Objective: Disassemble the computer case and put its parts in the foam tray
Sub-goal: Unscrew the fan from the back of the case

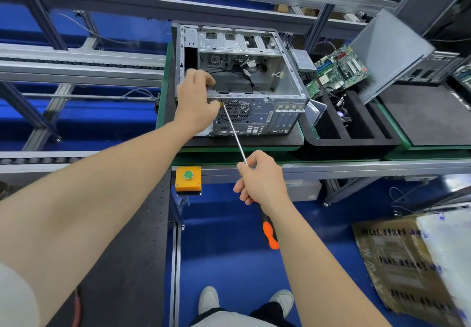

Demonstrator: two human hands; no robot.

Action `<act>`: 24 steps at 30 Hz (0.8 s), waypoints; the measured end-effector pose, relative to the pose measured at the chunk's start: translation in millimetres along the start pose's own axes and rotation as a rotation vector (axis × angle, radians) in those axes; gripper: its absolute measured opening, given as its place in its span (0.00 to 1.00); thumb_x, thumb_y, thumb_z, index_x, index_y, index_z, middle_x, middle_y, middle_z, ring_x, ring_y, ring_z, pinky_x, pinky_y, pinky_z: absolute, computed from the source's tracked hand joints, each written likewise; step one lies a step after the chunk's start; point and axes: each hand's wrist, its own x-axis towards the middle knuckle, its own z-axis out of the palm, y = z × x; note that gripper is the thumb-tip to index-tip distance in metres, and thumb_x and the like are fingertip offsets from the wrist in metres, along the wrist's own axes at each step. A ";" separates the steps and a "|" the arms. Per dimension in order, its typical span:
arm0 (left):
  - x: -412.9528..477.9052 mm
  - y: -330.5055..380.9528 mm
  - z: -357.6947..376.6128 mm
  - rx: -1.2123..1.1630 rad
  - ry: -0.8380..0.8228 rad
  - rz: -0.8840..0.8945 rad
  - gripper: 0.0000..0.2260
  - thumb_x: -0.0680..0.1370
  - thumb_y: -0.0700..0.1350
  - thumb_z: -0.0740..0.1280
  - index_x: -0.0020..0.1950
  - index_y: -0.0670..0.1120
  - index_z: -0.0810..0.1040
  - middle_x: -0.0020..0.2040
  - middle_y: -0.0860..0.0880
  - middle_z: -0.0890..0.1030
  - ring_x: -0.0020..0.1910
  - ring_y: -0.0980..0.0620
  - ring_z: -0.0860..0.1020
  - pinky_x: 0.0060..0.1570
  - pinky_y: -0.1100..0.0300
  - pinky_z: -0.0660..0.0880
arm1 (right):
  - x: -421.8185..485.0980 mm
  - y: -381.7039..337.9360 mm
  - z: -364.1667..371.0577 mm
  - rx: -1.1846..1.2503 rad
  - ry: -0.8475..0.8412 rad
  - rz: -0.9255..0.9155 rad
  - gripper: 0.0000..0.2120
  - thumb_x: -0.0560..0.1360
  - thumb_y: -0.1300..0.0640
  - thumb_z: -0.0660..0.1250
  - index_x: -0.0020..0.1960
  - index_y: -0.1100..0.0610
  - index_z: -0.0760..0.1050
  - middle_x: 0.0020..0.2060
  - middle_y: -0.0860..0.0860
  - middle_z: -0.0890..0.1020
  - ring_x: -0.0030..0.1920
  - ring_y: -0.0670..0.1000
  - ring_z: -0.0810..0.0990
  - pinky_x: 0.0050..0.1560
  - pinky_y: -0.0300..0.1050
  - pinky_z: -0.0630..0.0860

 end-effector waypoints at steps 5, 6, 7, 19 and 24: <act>-44.4 34.5 17.4 -0.510 0.061 -0.490 0.04 0.78 0.45 0.63 0.47 0.46 0.75 0.42 0.46 0.82 0.37 0.50 0.78 0.38 0.56 0.75 | -1.1 -2.7 -1.2 0.022 -0.029 0.014 0.03 0.86 0.55 0.63 0.53 0.52 0.71 0.30 0.54 0.86 0.23 0.50 0.78 0.24 0.40 0.74; -43.8 41.4 20.3 -0.684 -0.020 -0.707 0.06 0.79 0.46 0.63 0.47 0.45 0.77 0.42 0.45 0.84 0.34 0.51 0.80 0.34 0.57 0.77 | -1.2 -2.5 -1.0 0.023 -0.030 0.015 0.03 0.86 0.55 0.63 0.53 0.52 0.71 0.30 0.54 0.86 0.23 0.49 0.78 0.24 0.40 0.74; -41.7 46.9 21.1 -0.856 -0.084 -0.872 0.08 0.80 0.46 0.63 0.47 0.44 0.79 0.42 0.45 0.85 0.34 0.50 0.82 0.33 0.58 0.79 | -1.4 -2.4 -0.5 0.022 -0.031 0.015 0.03 0.86 0.55 0.63 0.53 0.52 0.71 0.31 0.54 0.86 0.23 0.49 0.78 0.24 0.40 0.74; -19.4 52.5 26.1 -1.499 -0.076 -1.156 0.09 0.85 0.45 0.63 0.50 0.43 0.79 0.43 0.48 0.86 0.38 0.53 0.85 0.36 0.62 0.80 | -3.0 4.4 0.8 0.007 -0.051 0.027 0.03 0.86 0.55 0.62 0.55 0.54 0.71 0.32 0.55 0.86 0.24 0.51 0.79 0.26 0.42 0.76; -18.6 56.7 27.6 -1.607 -0.034 -1.195 0.07 0.83 0.44 0.64 0.50 0.43 0.79 0.43 0.50 0.85 0.37 0.55 0.84 0.36 0.65 0.79 | -2.5 7.3 -2.2 -0.012 -0.054 0.021 0.04 0.86 0.54 0.63 0.54 0.53 0.71 0.32 0.55 0.86 0.24 0.50 0.79 0.27 0.42 0.77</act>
